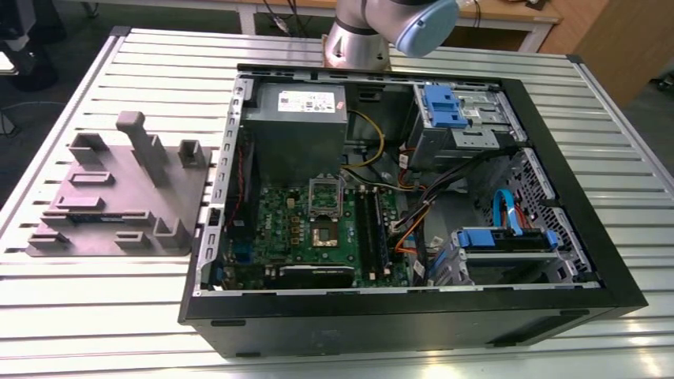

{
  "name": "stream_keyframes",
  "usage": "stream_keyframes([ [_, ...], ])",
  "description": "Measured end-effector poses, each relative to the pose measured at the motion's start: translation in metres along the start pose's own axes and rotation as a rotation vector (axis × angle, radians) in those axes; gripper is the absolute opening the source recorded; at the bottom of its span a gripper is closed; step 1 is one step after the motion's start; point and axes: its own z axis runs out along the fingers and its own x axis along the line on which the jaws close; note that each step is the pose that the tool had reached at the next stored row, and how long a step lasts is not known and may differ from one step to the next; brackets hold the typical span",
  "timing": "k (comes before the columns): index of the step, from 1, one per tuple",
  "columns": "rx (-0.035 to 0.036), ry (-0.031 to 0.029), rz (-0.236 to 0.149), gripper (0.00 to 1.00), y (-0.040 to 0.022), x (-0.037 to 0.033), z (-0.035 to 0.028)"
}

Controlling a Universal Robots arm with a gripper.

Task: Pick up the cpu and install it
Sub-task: 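Pick up the cpu and move it towards the insertion slot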

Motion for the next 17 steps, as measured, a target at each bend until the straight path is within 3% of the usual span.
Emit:
stream_keyframes([
  [17,0.0000,0.0000,0.000,0.47,-0.0001,-0.0035,0.0000],
])
